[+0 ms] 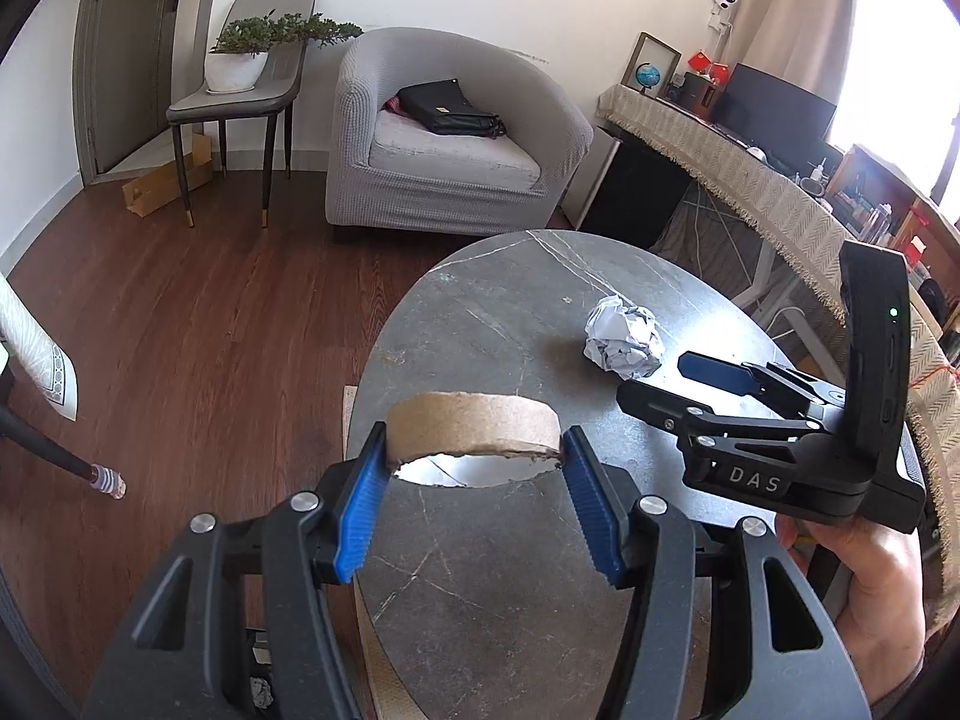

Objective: Collect trash
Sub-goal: 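Grasp the brown tape roll with the left gripper while the right gripper grasps the crumpled paper, then carry the tape roll and crumpled paper over the green bin with both grippers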

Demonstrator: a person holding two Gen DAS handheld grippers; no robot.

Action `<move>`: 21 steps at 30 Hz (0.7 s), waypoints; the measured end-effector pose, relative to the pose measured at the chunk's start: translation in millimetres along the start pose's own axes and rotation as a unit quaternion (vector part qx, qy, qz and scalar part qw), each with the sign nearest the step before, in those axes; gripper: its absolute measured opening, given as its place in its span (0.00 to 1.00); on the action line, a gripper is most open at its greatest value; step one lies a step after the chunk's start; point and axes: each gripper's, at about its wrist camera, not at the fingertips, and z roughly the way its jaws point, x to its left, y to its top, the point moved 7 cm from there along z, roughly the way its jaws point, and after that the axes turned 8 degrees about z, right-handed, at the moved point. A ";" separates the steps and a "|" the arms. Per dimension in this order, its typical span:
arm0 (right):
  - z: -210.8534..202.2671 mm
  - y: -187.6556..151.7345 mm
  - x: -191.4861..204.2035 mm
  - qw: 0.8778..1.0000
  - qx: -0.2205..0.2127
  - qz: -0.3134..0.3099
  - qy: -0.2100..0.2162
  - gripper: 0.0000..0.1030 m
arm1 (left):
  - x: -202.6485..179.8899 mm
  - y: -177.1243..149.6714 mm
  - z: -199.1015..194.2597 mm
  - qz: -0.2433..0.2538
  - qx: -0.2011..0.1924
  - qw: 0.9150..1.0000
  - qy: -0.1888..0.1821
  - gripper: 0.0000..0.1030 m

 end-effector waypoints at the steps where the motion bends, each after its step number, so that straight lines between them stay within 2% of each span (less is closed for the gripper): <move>1: 2.9 1.5 0.4 1.000 0.001 0.004 -0.001 0.68 | 1.4 -0.4 -1.7 -0.001 0.000 1.000 -0.001 0.58; 3: 9.0 4.2 1.4 1.000 0.005 0.012 0.002 0.63 | 4.6 -1.4 -4.9 -0.003 0.000 1.000 -0.001 0.58; 6: 16.5 10.8 5.7 1.000 0.006 0.014 0.002 0.62 | 11.6 -4.3 -8.5 -0.012 0.002 1.000 -0.010 0.58; 11: 31.7 17.3 6.0 0.999 0.009 0.024 -0.024 0.61 | 22.4 -6.9 -17.5 -0.011 -0.003 1.000 0.000 0.58; 13: 35.5 17.9 6.5 0.999 0.010 0.023 -0.033 0.57 | 29.0 -7.2 -21.0 -0.022 -0.006 1.000 -0.005 0.58; 14: 35.1 19.3 7.7 0.999 0.006 0.022 -0.035 0.50 | 31.1 -7.2 -22.9 -0.027 -0.007 1.000 -0.009 0.58; 16: 35.8 19.7 10.3 0.999 0.009 0.018 -0.036 0.46 | 34.9 -7.3 -26.0 -0.032 -0.009 0.999 -0.012 0.58; 21: 28.9 15.0 19.7 0.999 0.009 0.012 -0.029 0.45 | 40.4 -11.3 -35.7 -0.044 -0.011 0.999 -0.008 0.58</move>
